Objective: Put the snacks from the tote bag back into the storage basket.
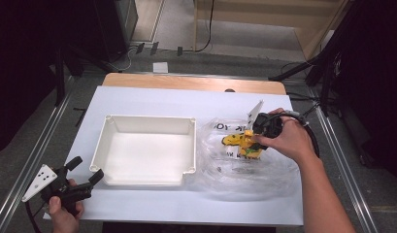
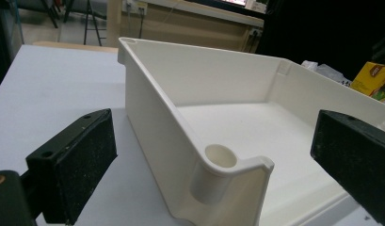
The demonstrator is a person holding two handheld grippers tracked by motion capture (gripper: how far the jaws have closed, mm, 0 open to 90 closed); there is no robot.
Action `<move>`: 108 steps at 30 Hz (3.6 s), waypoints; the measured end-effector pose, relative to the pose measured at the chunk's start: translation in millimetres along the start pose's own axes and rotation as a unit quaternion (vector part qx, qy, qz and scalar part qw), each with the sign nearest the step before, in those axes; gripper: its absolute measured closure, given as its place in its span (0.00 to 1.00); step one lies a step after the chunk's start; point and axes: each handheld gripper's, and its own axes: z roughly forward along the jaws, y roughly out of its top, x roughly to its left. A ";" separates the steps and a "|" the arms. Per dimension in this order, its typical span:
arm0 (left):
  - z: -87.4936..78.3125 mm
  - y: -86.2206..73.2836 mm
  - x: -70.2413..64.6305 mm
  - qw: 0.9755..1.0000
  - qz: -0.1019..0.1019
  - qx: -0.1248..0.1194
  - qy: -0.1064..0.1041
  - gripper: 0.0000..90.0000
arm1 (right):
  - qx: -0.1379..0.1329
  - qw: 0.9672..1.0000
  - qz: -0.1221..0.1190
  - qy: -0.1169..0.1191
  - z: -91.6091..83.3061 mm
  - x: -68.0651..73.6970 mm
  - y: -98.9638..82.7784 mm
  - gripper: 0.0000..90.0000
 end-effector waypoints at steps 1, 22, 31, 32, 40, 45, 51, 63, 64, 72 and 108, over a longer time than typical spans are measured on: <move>-0.1 0.0 0.0 1.000 -0.001 -0.001 -0.001 0.01 | 0.001 1.000 -0.006 -0.001 0.0 0.1 0.6 0.56; -0.8 0.0 1.0 1.000 -0.005 -0.002 -0.002 0.02 | 0.013 1.000 -0.013 -0.020 -2.6 3.2 6.9 0.59; -1.1 -0.1 1.5 1.000 -0.007 -0.003 -0.003 0.02 | -0.006 1.000 -0.018 -0.020 -13.3 5.1 11.7 0.59; -1.1 0.0 1.5 1.000 -0.007 -0.003 -0.003 0.02 | -0.012 1.000 -0.018 -0.021 -15.8 5.6 12.1 0.59; -0.9 0.0 1.3 1.000 -0.007 -0.002 -0.003 0.02 | -0.012 1.000 -0.021 -0.020 -23.3 5.5 13.3 0.59; -1.0 0.0 1.3 1.000 -0.006 -0.002 -0.003 0.02 | -0.013 1.000 -0.015 -0.021 -29.5 6.1 14.5 0.59; -0.9 -0.1 1.1 1.000 -0.005 -0.002 -0.003 0.02 | -0.015 1.000 -0.015 -0.018 -35.3 7.2 19.5 0.59; -1.1 -0.1 1.4 1.000 -0.006 -0.003 -0.003 0.02 | -0.020 1.000 -0.019 -0.010 -38.5 7.2 34.8 0.59; -1.1 -0.1 1.4 1.000 -0.006 -0.003 -0.004 0.02 | -0.019 1.000 -0.018 -0.010 -38.9 7.6 36.5 0.59; -1.1 -0.1 1.5 1.000 -0.006 -0.004 -0.002 0.02 | -0.024 0.999 -0.024 -0.010 -42.2 8.0 45.7 0.59; -1.0 0.0 2.1 1.000 -0.009 -0.002 -0.006 0.02 | -0.040 0.998 -0.046 -0.003 -53.8 12.1 91.9 0.59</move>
